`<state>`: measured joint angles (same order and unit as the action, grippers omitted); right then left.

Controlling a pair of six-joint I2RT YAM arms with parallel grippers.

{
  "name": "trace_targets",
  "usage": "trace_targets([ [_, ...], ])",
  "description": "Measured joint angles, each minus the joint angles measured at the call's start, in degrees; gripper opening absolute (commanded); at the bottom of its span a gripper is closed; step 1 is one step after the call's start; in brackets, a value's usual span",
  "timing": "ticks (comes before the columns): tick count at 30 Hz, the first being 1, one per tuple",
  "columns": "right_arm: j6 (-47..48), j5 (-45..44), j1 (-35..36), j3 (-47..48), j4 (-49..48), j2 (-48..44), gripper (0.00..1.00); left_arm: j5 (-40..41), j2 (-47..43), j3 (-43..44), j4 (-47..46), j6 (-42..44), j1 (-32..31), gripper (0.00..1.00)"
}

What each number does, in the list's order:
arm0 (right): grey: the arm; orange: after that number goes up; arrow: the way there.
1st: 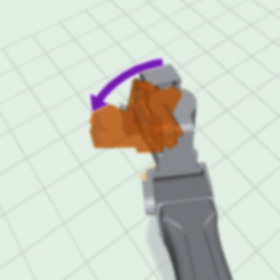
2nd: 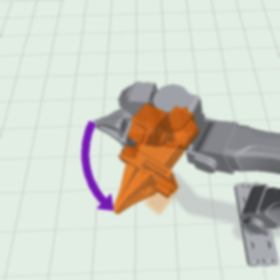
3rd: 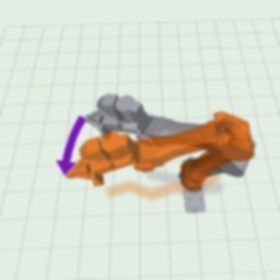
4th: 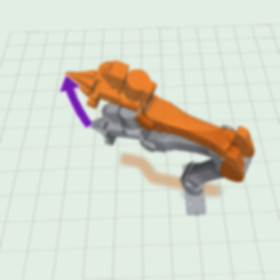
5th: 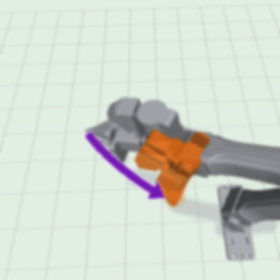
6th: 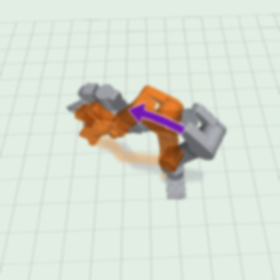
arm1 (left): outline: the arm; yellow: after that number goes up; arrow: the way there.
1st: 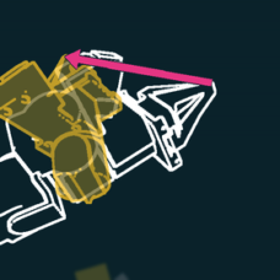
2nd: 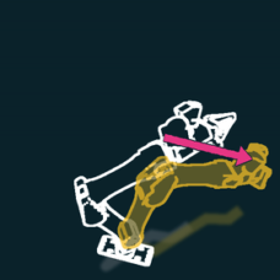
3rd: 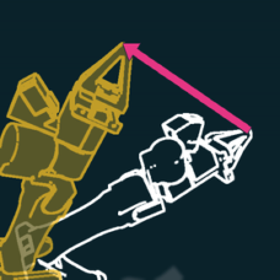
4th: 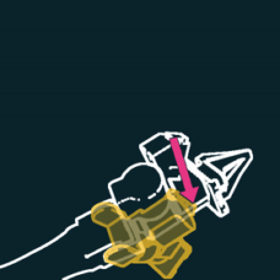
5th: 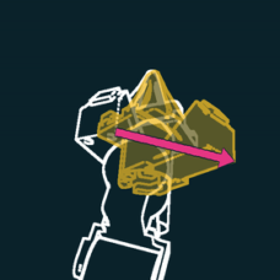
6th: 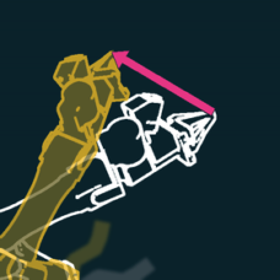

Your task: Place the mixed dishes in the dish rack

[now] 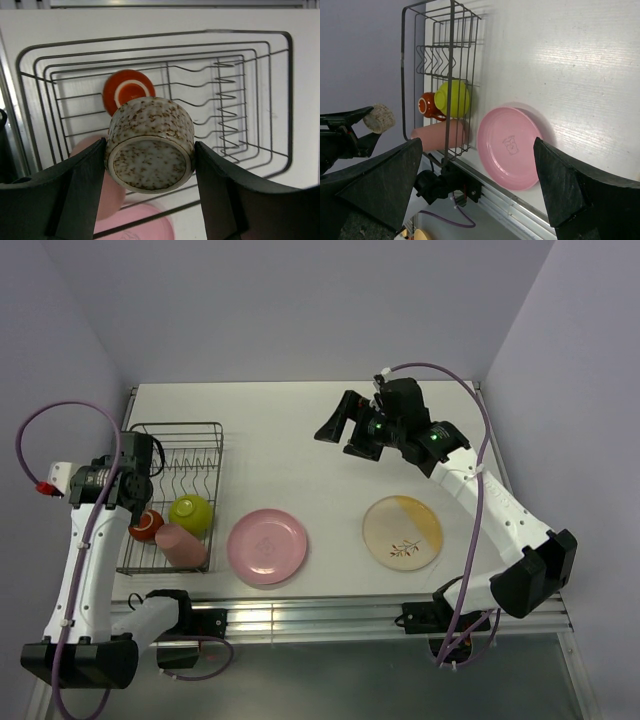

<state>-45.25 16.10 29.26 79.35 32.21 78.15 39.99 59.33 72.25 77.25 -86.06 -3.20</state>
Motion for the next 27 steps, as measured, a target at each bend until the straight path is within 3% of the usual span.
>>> trace_targets([
  [11, 1.70, 0.94, 0.00, -1.25, 0.33, 2.01, 1.00, -1.29, -2.01, -9.38, 0.15, -0.13, 7.32, 0.00],
  [27, 3.58, 1.55, 0.00, -3.78, 0.92, 2.78, 1.00, -4.13, -5.11, -19.89, 0.13, -2.12, 11.45, 0.00],
])
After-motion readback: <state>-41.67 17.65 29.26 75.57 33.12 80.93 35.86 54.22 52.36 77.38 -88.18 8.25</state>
